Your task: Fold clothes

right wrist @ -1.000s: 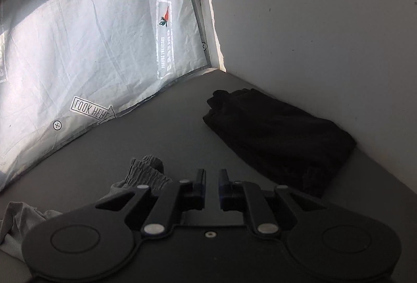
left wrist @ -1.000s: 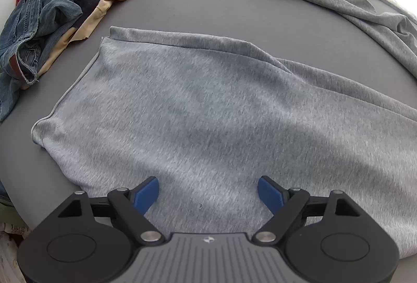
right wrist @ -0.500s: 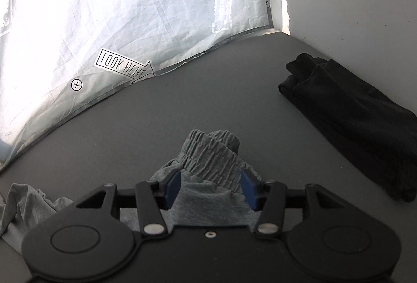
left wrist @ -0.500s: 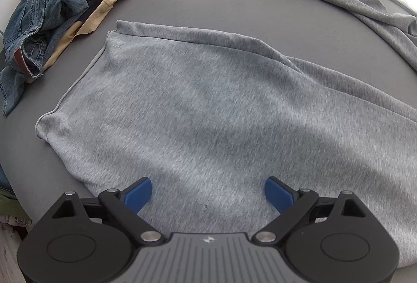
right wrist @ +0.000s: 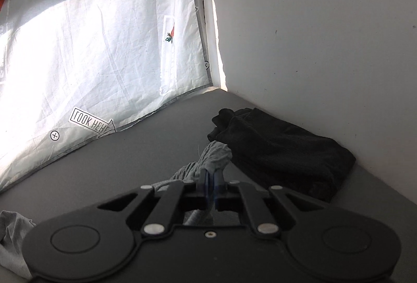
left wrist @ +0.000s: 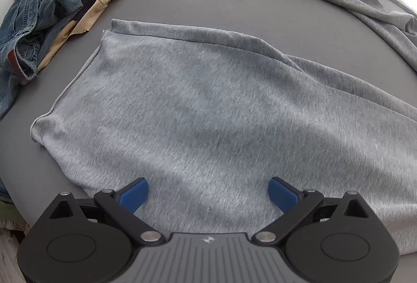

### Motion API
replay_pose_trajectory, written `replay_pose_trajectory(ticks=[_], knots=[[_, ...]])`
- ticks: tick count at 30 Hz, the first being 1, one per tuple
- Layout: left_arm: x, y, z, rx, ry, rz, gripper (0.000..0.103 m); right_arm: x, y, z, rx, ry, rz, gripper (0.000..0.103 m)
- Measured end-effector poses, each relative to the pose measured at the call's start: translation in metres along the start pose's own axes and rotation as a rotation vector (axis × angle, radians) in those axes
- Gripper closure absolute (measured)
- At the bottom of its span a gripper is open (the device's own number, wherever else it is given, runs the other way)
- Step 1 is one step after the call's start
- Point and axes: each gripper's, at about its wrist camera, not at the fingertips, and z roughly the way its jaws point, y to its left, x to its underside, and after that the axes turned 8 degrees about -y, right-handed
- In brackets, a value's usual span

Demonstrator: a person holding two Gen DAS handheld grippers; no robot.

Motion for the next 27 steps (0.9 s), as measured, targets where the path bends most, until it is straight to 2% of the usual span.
replay_pose_trajectory(ticks=[2,4,5,7,9,11,13,15,20,24,27], knots=[[0.001,0.002,0.000,0.011,-0.006,-0.002,0.004,0.001,-0.029,-0.027,0.049,-0.004,0.021,0.101],[0.002,0.005,0.001,0.021,-0.008,-0.014,0.004,0.014,-0.057,-0.047,0.177,-0.001,-0.041,0.103],[0.002,0.006,0.002,0.028,-0.008,-0.022,0.004,0.022,-0.069,-0.049,0.217,0.033,-0.068,0.103],[0.002,0.008,0.002,0.037,-0.008,-0.028,0.004,0.041,-0.101,-0.049,0.246,0.128,0.012,0.103],[0.002,0.009,0.001,0.045,-0.009,-0.025,0.004,0.056,-0.119,-0.048,0.216,0.206,0.130,0.101],[0.003,0.012,-0.001,0.053,-0.015,-0.037,0.005,0.071,-0.129,-0.047,0.163,0.257,0.249,0.094],[0.005,0.019,-0.006,0.062,-0.024,-0.080,0.005,0.083,-0.128,-0.044,0.092,0.292,0.348,0.073],[0.006,0.031,-0.011,0.069,-0.037,-0.142,0.005,0.093,-0.124,-0.037,0.053,0.303,0.419,0.064],[0.009,0.080,-0.025,0.014,-0.069,-0.343,0.006,0.112,-0.113,-0.007,0.052,0.382,0.513,0.062],[0.016,0.129,-0.029,-0.052,-0.081,-0.529,0.006,0.118,-0.110,0.006,0.057,0.391,0.589,0.051],[0.021,0.158,-0.029,-0.111,-0.099,-0.587,0.011,0.114,-0.106,0.010,0.065,0.398,0.581,0.050]])
